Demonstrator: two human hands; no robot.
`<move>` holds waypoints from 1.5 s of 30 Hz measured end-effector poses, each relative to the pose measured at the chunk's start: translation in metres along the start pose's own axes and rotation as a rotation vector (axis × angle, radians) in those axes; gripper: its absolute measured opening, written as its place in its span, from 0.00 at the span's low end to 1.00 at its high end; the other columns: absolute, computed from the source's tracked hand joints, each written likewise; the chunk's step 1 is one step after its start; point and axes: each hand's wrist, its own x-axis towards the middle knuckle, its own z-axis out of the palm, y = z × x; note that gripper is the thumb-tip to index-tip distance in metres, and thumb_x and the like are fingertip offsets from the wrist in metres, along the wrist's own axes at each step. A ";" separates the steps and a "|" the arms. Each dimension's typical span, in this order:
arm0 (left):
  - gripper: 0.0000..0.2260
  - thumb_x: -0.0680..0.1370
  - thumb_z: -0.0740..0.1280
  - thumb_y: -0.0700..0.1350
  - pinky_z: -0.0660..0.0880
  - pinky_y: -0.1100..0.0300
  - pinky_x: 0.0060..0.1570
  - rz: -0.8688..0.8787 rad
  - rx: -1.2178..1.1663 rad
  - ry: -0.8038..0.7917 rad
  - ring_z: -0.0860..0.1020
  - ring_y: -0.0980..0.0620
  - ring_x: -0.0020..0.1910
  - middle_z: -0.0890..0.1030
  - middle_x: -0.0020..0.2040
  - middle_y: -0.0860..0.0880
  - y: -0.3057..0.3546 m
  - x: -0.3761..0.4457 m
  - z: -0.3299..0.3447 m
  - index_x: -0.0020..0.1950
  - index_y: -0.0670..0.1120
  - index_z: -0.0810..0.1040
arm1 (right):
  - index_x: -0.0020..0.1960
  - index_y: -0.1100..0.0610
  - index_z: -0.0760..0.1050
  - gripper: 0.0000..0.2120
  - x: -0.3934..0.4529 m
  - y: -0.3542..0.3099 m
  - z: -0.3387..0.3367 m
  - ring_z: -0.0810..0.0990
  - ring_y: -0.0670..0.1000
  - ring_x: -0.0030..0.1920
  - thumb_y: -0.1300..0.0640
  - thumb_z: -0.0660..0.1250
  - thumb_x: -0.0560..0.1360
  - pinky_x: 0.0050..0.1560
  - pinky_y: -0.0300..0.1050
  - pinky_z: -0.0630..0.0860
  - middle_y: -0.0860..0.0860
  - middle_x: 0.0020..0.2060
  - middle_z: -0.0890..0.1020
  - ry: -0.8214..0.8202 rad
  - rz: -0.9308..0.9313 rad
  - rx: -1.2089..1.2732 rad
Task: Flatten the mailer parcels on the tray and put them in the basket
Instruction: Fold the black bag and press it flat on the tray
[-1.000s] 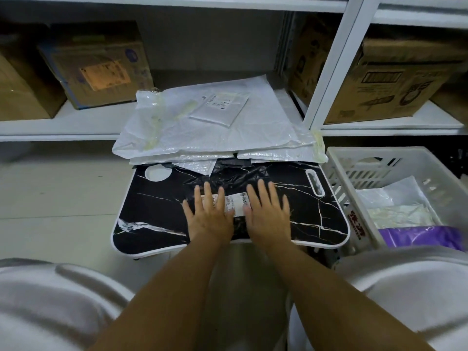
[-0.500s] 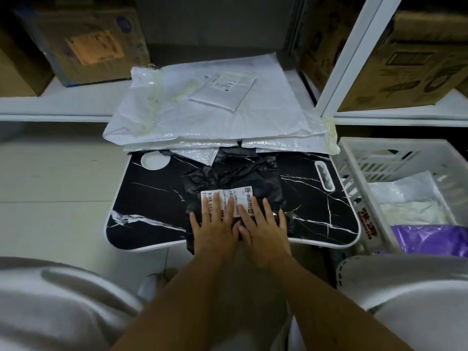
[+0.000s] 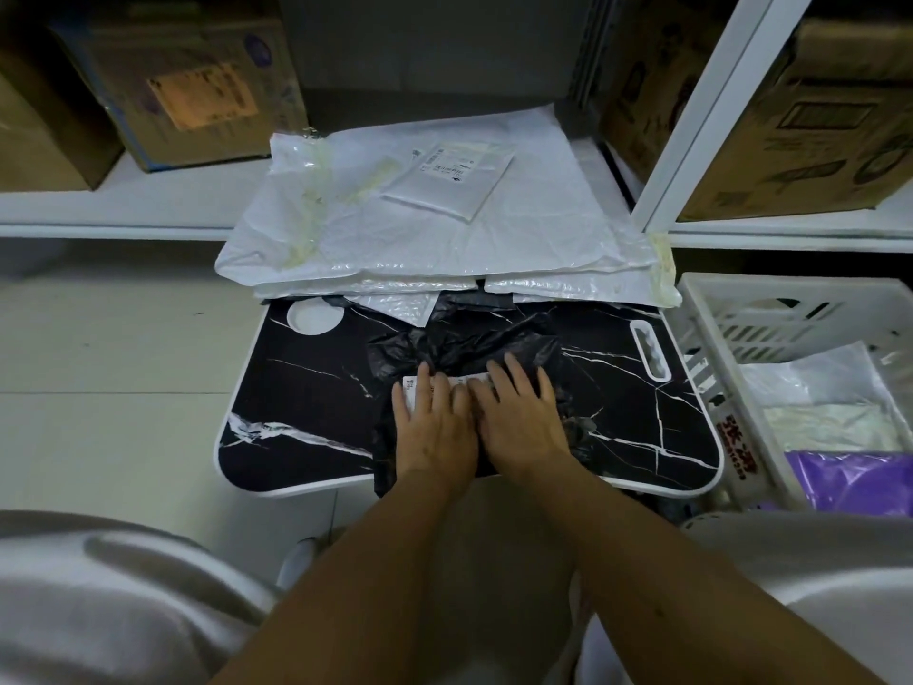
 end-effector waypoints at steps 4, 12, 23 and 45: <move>0.27 0.82 0.44 0.56 0.44 0.33 0.71 -0.034 0.003 -0.168 0.36 0.34 0.75 0.36 0.78 0.47 -0.007 0.002 0.012 0.77 0.53 0.36 | 0.77 0.40 0.47 0.24 -0.004 0.008 0.005 0.41 0.61 0.77 0.42 0.41 0.82 0.73 0.65 0.39 0.47 0.79 0.48 -0.182 0.059 0.063; 0.26 0.81 0.45 0.58 0.48 0.37 0.72 -0.052 -0.025 -0.172 0.47 0.36 0.76 0.48 0.79 0.49 -0.009 0.009 0.003 0.78 0.53 0.47 | 0.78 0.47 0.51 0.27 0.001 0.006 -0.001 0.47 0.58 0.77 0.39 0.45 0.81 0.73 0.63 0.52 0.52 0.78 0.51 -0.194 0.113 0.040; 0.27 0.80 0.44 0.62 0.43 0.31 0.69 -0.132 -0.131 -0.223 0.36 0.36 0.75 0.39 0.79 0.50 -0.025 0.042 -0.002 0.77 0.59 0.42 | 0.77 0.41 0.52 0.23 0.039 0.007 -0.008 0.43 0.55 0.78 0.43 0.44 0.83 0.73 0.65 0.44 0.46 0.78 0.49 -0.165 -0.052 0.064; 0.26 0.81 0.60 0.43 0.45 0.46 0.75 0.070 -0.087 0.128 0.48 0.45 0.77 0.49 0.79 0.44 -0.025 0.030 -0.021 0.77 0.56 0.56 | 0.77 0.53 0.59 0.28 0.006 -0.028 -0.002 0.49 0.55 0.78 0.54 0.59 0.78 0.73 0.63 0.47 0.51 0.78 0.55 0.146 0.193 0.200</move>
